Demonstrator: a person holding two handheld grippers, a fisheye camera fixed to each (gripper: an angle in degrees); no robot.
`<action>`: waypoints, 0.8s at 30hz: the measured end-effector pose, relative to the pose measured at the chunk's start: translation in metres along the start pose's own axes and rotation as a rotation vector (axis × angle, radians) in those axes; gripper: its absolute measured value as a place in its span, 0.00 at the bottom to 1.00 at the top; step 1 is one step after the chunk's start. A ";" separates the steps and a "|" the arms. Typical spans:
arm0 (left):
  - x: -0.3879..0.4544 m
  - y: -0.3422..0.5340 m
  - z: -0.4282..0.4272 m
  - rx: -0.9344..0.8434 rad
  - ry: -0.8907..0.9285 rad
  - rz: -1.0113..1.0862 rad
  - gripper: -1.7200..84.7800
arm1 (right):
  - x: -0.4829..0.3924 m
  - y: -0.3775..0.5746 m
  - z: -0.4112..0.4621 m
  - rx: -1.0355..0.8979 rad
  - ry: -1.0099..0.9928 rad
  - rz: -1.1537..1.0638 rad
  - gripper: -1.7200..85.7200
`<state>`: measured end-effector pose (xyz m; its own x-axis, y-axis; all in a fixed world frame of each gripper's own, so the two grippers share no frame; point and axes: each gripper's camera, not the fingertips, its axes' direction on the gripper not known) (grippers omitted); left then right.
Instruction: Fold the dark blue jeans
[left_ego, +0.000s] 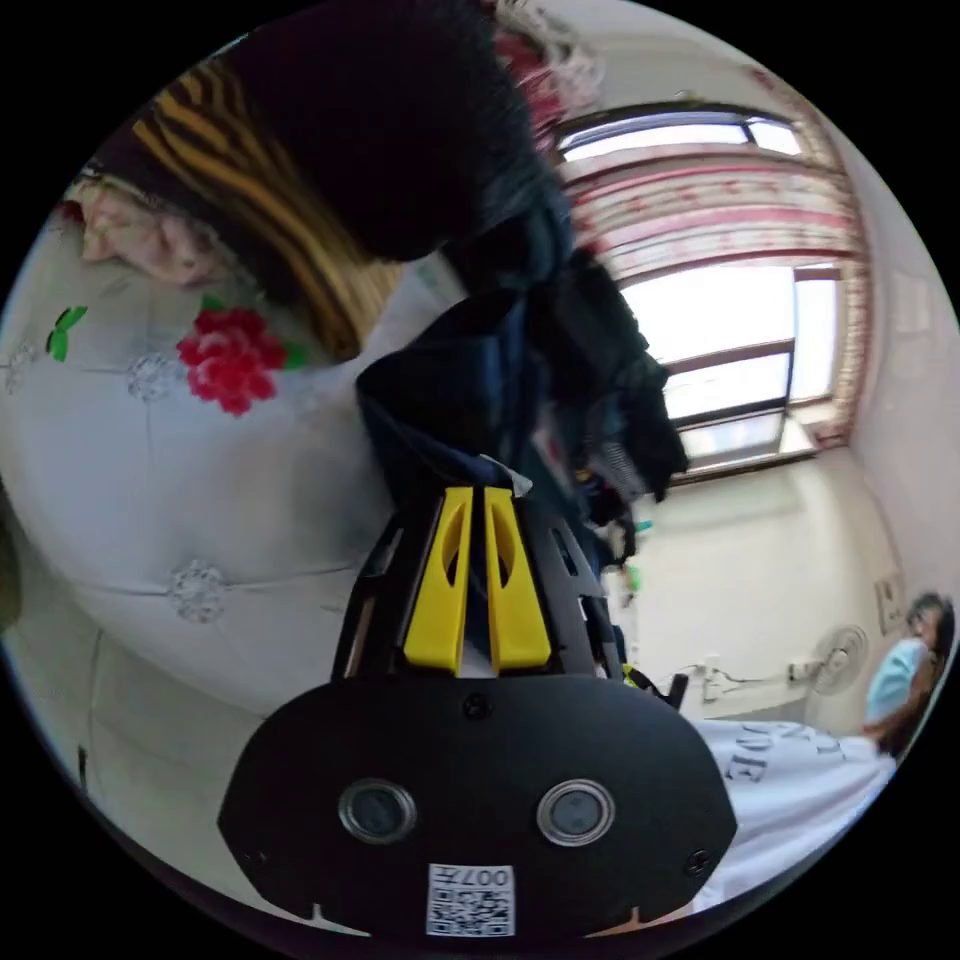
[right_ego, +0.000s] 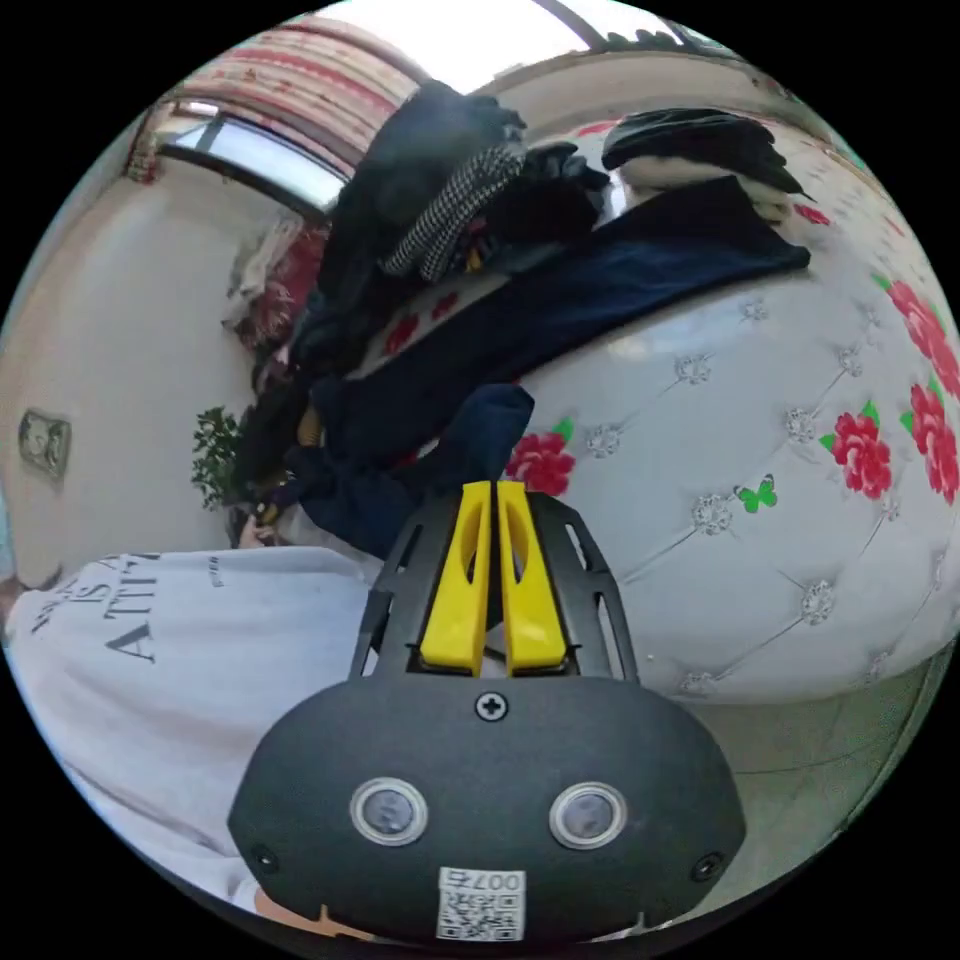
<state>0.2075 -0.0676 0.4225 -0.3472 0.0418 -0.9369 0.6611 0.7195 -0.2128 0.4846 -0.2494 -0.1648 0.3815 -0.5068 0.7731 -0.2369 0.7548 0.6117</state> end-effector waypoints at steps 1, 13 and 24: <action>0.008 0.010 -0.021 0.081 0.120 0.036 0.01 | 0.002 0.008 -0.034 0.108 -0.098 0.031 0.02; 0.032 0.107 -0.033 0.128 -0.106 -0.027 0.06 | 0.008 0.046 -0.113 0.242 0.176 0.233 0.10; 0.067 0.152 0.016 -0.008 -0.290 0.208 0.17 | -0.040 0.023 0.008 -0.118 0.475 -0.316 0.12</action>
<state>0.2951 0.0334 0.3232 -0.0012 -0.0096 -1.0000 0.6925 0.7214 -0.0078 0.4564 -0.2153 -0.1807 0.7826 -0.4936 0.3794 0.0447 0.6523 0.7566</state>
